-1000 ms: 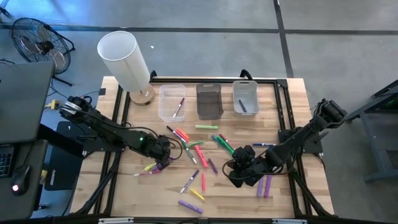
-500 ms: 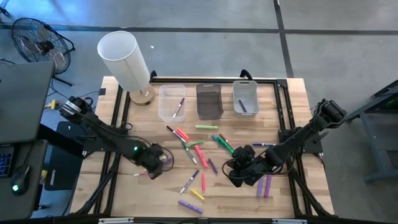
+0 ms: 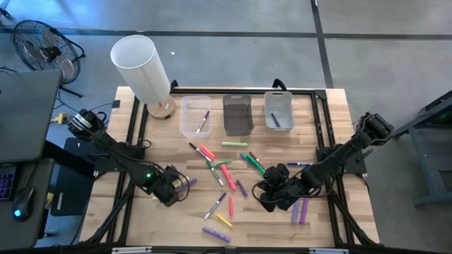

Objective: Pick & Place Markers
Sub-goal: Put the yellow highlighter into the black bin

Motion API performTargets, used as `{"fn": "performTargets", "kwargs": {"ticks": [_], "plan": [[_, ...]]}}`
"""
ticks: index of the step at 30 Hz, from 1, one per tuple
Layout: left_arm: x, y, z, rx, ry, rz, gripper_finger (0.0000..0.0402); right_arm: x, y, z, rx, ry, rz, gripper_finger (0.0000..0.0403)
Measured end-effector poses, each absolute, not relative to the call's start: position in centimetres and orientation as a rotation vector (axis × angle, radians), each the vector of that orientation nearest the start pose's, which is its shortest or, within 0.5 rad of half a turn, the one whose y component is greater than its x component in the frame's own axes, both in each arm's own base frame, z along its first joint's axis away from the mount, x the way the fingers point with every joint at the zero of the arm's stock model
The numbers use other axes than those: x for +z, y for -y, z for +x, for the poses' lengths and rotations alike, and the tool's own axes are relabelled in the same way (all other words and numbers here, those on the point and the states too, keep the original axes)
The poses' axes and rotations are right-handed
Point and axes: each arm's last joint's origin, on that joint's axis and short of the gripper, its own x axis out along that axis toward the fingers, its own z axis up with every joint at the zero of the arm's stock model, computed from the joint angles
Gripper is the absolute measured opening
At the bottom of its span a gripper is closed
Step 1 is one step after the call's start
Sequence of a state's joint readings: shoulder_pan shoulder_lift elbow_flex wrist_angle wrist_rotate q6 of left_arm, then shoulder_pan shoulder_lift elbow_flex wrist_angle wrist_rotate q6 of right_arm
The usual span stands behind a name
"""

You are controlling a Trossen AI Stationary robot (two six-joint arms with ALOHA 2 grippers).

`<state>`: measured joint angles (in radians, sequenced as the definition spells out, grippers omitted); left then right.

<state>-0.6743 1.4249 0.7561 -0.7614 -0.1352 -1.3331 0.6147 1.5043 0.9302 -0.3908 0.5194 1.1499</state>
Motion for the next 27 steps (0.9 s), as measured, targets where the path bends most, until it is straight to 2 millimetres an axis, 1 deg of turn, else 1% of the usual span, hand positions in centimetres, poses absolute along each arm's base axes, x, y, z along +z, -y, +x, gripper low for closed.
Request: {"fn": "performTargets", "kwargs": {"ticks": [6, 14, 24, 27], "plan": [[15.8, 13.4, 17.4, 0.493, -1.316, -0.523, 0.0115, 20.8, -15.8, 24.8, -0.372, -0.731, 0.568, 0.0], [14.9, 12.7, 16.9, 0.566, -1.267, -0.489, 0.0114, 20.8, -15.8, 24.8, -0.371, -0.731, 0.566, 0.0], [13.5, 12.0, 16.1, 0.56, -1.269, -0.454, 0.0114, 20.8, -15.7, 24.9, -0.394, -0.704, 0.556, 0.0], [13.4, 11.5, 16.6, 0.541, -1.276, -0.447, 0.0114, 20.8, -15.4, 25.0, -0.407, -0.699, 0.564, 0.0]]}}
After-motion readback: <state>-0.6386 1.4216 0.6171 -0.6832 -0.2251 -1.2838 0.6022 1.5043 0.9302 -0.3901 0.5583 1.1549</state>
